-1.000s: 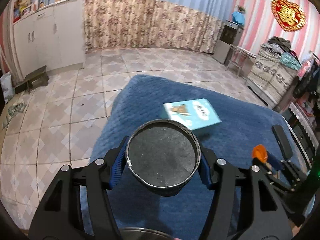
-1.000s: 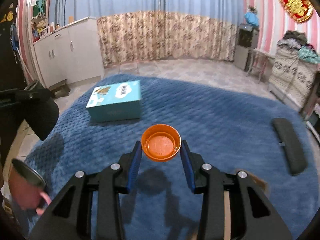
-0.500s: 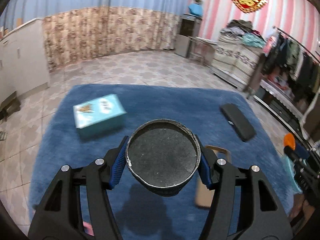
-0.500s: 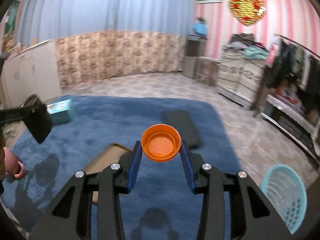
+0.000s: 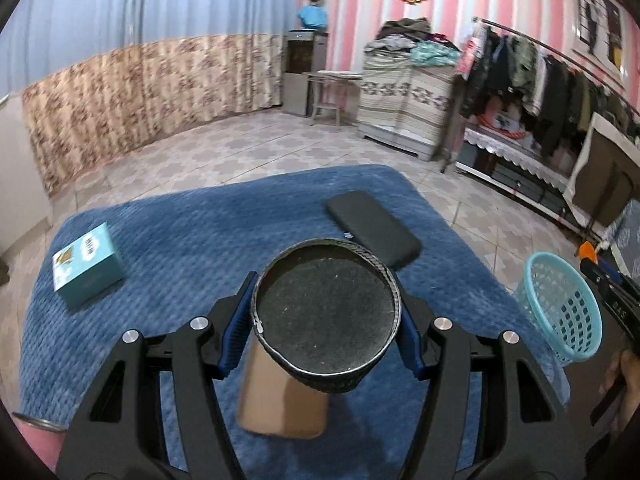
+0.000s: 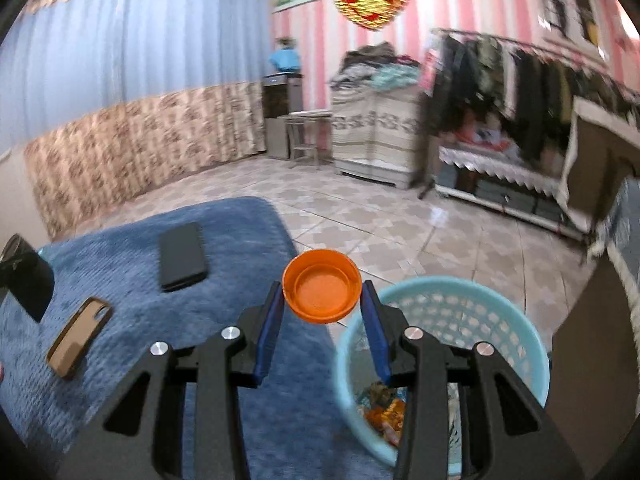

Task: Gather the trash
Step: 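Carry the black canister and orange cap with both tools over the basket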

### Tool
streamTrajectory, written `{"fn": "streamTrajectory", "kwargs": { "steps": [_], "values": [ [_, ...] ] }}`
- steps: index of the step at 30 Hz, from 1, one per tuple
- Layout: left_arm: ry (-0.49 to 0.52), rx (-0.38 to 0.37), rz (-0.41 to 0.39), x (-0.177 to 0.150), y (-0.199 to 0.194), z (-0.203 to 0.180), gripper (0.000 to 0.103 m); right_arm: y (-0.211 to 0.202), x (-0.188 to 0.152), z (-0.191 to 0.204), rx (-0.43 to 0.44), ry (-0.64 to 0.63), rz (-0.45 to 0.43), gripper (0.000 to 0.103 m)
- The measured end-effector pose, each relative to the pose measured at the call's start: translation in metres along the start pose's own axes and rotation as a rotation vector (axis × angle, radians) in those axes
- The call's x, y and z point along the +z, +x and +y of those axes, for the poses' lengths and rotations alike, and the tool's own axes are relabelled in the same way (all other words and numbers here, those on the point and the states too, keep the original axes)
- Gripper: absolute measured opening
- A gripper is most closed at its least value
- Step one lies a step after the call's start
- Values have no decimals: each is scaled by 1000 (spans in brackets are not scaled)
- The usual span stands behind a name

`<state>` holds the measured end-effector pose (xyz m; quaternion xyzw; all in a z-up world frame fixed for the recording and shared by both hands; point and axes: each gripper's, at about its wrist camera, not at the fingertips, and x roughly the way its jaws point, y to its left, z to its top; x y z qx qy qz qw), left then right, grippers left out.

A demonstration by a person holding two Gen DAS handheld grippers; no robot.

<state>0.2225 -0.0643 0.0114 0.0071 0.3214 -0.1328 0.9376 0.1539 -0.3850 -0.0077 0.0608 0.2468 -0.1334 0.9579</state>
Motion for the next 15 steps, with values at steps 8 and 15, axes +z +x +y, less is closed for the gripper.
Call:
{"fn": "streamTrajectory", "kwargs": {
  "steps": [8, 15],
  "values": [
    [101, -86, -9, 5, 21, -71, 60, 21, -4, -60, -142, 18, 17, 40],
    [177, -189, -45, 6, 33, -143, 60, 15, -8, -103, -213, 40, 18, 40]
  ]
}}
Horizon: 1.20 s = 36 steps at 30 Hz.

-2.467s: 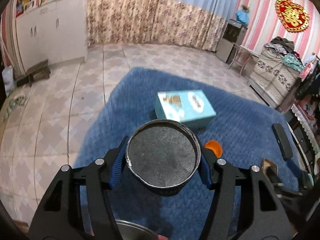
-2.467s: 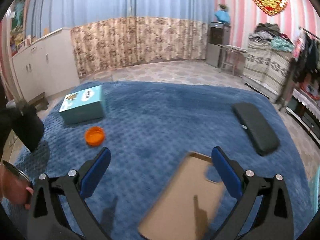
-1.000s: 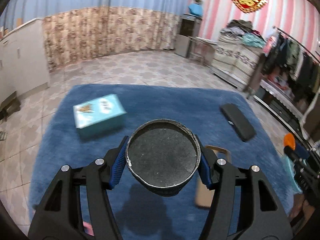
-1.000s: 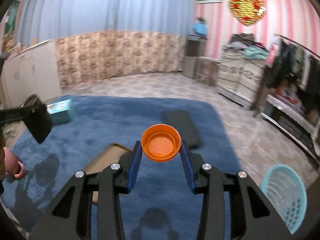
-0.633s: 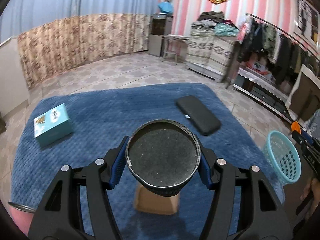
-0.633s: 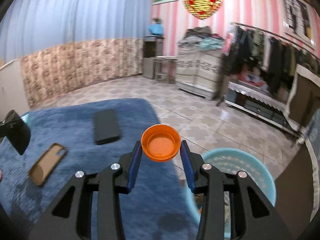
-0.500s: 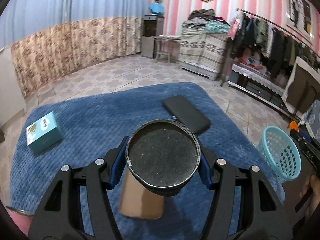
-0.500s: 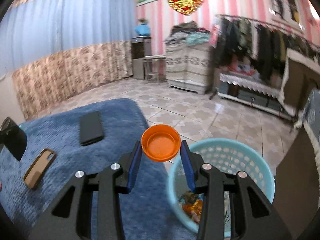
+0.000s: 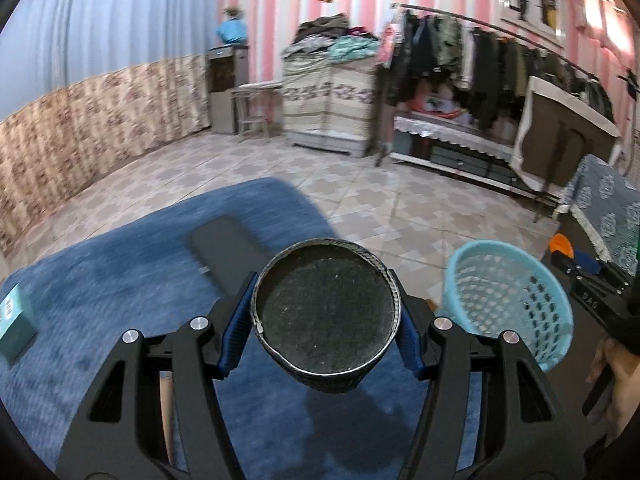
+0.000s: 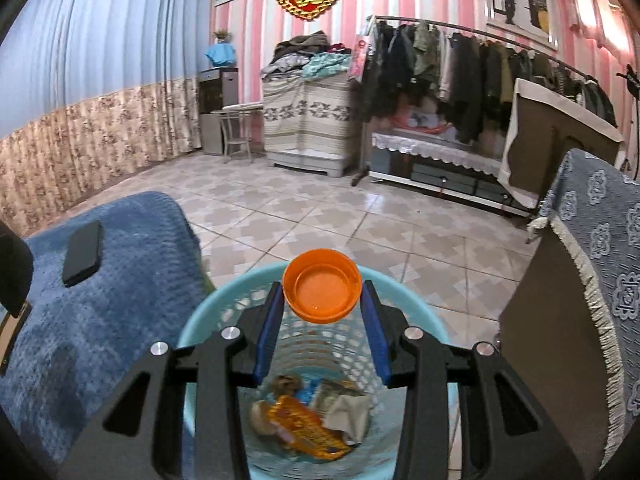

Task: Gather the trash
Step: 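Carry the black canister and orange cap with both tools over the basket, then open the left tool to drop the black canister into the basket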

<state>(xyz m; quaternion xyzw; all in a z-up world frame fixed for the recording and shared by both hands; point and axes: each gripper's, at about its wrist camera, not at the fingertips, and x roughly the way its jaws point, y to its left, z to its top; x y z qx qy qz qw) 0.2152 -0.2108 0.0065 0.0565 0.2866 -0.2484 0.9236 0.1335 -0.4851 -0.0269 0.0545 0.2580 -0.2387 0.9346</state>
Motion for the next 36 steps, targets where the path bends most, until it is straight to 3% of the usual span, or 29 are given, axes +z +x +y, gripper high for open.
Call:
{"fn": "streamTrajectory", "kwargs": {
  "steps": [10, 18, 28, 33, 36],
  "values": [
    [80, -127, 10, 3, 24, -72, 60, 0, -5, -39, -3, 51, -10, 40],
    [72, -245, 63, 10, 64, -122, 60, 9, -19, -63, -9, 148, 8, 40],
    [139, -265, 112, -1, 112, -183, 61, 21, -33, -94, -33, 251, 38, 40],
    [138, -231, 64, 2, 109, -184, 90, 26, -32, -87, -20, 233, 43, 40],
    [116, -185, 55, 4, 106, -170, 94, 27, -30, -83, -16, 216, 43, 40]
  ]
}}
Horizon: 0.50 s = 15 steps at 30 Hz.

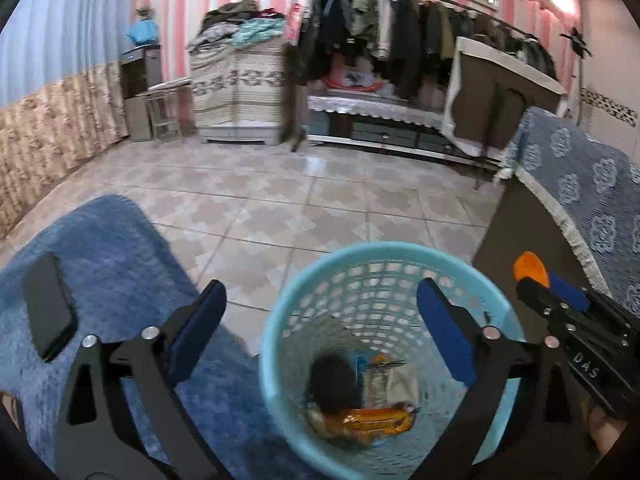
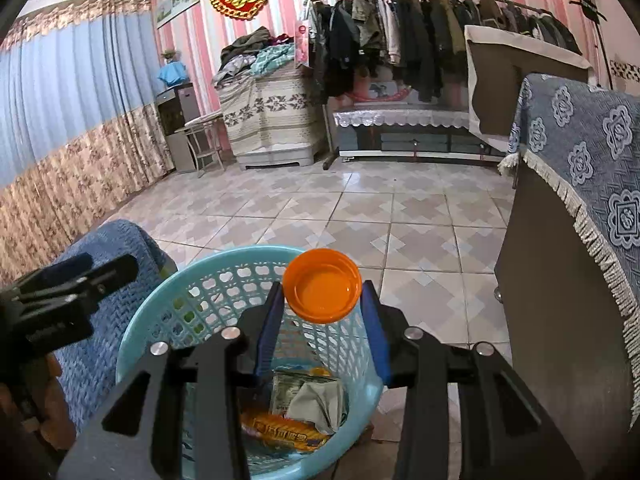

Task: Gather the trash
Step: 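Open the left tool to drop the black canister into the basket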

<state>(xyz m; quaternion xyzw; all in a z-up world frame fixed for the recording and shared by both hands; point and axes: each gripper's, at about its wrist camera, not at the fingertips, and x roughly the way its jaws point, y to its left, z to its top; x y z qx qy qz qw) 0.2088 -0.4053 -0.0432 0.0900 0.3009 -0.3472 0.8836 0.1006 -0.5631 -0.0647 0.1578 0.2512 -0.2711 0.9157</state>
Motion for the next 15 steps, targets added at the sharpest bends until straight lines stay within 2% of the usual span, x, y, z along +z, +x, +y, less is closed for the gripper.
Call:
{"fn": "streamTrajectory", "kwargs": {
  "steps": [5, 13, 14, 15],
  "values": [
    [-66, 62, -6, -6, -15, 29, 98, 3, -4, 10, -3, -33, 6, 40],
    [-12, 194, -83, -26, -69, 58, 98, 8, -5, 30, 2, -67, 0, 40],
    [-9, 209, -91, -29, -79, 61, 98, 8, -5, 34, 4, -72, -3, 42],
    [-3, 211, -98, -32, -86, 63, 98, 8, -5, 37, 7, -74, -5, 50]
  ]
}}
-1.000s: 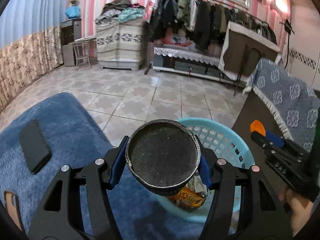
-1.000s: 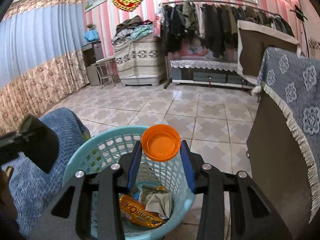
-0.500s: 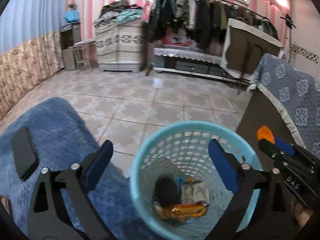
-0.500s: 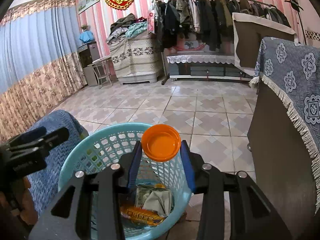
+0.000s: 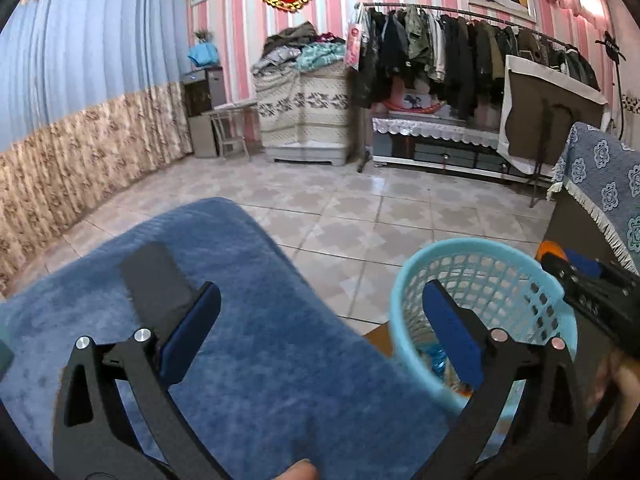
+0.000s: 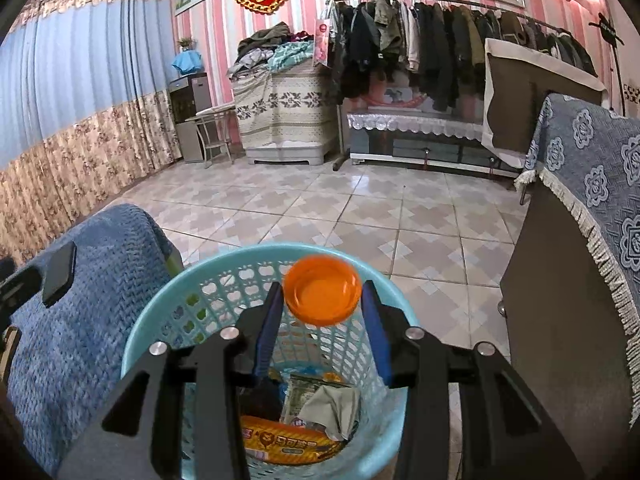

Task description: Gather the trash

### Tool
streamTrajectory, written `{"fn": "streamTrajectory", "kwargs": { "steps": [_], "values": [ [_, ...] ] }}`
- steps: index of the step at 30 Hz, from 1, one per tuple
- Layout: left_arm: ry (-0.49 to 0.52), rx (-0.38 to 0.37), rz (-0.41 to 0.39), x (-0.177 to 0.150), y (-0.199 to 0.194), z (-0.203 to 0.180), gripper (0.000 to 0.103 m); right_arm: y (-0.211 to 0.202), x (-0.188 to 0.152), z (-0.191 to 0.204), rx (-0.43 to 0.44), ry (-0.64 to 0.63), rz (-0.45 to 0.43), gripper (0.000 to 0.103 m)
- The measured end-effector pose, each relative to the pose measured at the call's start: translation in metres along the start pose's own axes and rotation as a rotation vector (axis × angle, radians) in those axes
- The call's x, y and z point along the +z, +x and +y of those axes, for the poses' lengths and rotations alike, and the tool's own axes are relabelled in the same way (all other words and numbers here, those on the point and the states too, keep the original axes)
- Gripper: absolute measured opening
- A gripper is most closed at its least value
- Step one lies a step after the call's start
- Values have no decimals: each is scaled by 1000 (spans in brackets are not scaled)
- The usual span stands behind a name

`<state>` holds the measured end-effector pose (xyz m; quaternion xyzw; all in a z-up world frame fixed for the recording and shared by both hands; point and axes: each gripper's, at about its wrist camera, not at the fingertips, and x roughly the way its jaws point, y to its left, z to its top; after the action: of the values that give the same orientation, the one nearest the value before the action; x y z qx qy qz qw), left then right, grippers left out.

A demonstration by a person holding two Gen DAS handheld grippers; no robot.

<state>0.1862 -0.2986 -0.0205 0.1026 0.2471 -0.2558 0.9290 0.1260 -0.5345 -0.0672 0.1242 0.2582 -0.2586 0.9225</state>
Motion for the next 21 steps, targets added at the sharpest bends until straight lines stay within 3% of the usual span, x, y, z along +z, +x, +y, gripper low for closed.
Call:
{"fn": "streamTrajectory", "kwargs": {
  "steps": [1, 2, 10, 15, 21],
  "values": [
    [5, 0, -4, -1, -6, 3, 98, 0, 0, 1, -1, -1, -1, 64],
    [13, 4, -9, -3, -13, 6, 98, -1, 0, 4, -6, -4, -4, 69],
    [-35, 81, 23, -29, -62, 40, 98, -15, 1, 17, 16, -19, -25, 93],
    [-103, 140, 15, -46, -101, 66, 98, -35, 2, 38, 34, -97, -58, 99],
    [-124, 247, -24, -65, -146, 87, 98, -69, -9, 72, 133, -146, -44, 99]
  ]
}}
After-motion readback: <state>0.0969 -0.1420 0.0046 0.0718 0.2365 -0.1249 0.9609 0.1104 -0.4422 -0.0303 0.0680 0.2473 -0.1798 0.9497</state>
